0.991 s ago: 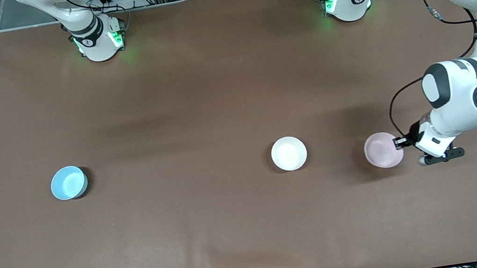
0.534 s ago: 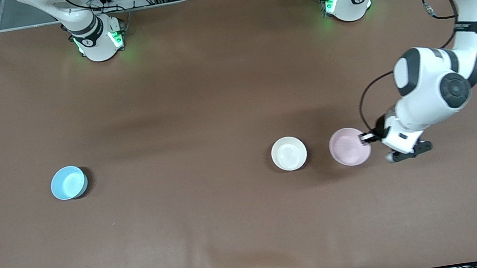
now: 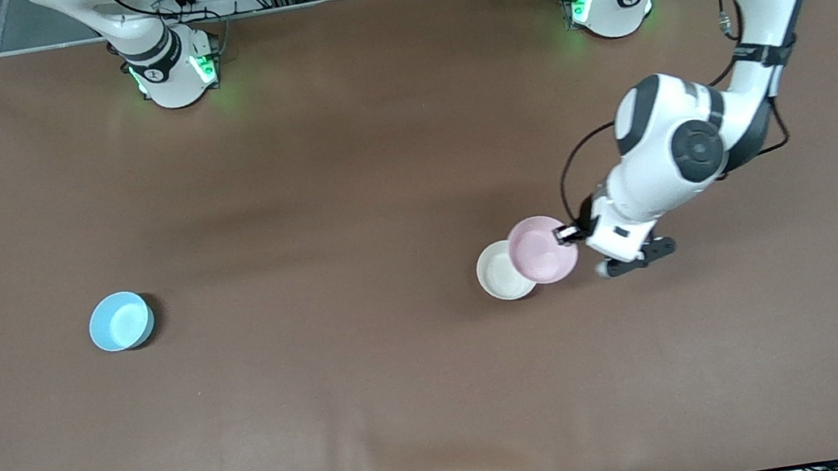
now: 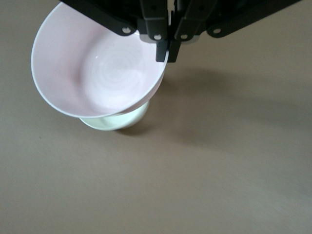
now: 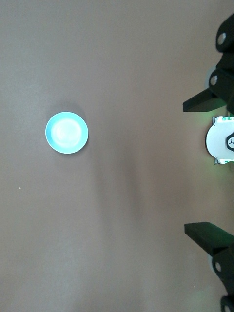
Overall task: Stack pink and blue bowls on white bowl
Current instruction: 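Carry the pink bowl with the left gripper onto the white bowl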
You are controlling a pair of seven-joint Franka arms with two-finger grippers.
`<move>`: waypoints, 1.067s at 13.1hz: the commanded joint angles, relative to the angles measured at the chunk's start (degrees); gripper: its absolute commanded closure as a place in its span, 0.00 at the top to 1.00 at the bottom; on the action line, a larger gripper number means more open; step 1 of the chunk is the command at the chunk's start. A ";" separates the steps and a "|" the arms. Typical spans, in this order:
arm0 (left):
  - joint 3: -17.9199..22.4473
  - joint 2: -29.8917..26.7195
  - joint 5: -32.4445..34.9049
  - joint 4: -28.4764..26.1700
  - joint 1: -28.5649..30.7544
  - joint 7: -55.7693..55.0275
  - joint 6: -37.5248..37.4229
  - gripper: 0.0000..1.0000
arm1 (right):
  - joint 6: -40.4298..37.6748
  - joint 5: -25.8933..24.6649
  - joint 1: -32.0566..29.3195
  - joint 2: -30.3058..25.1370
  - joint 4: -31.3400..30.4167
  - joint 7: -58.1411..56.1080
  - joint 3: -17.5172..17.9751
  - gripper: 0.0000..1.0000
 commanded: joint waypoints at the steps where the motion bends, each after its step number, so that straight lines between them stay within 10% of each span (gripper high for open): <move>1: 0.18 2.94 -0.24 1.92 -0.92 -0.61 1.87 0.00 | -1.01 0.94 -0.83 0.06 1.19 -0.37 0.24 1.00; 14: 0.53 8.66 2.31 2.01 -3.21 -0.52 6.19 0.00 | -1.01 0.94 -0.83 0.06 1.19 -0.46 0.24 1.00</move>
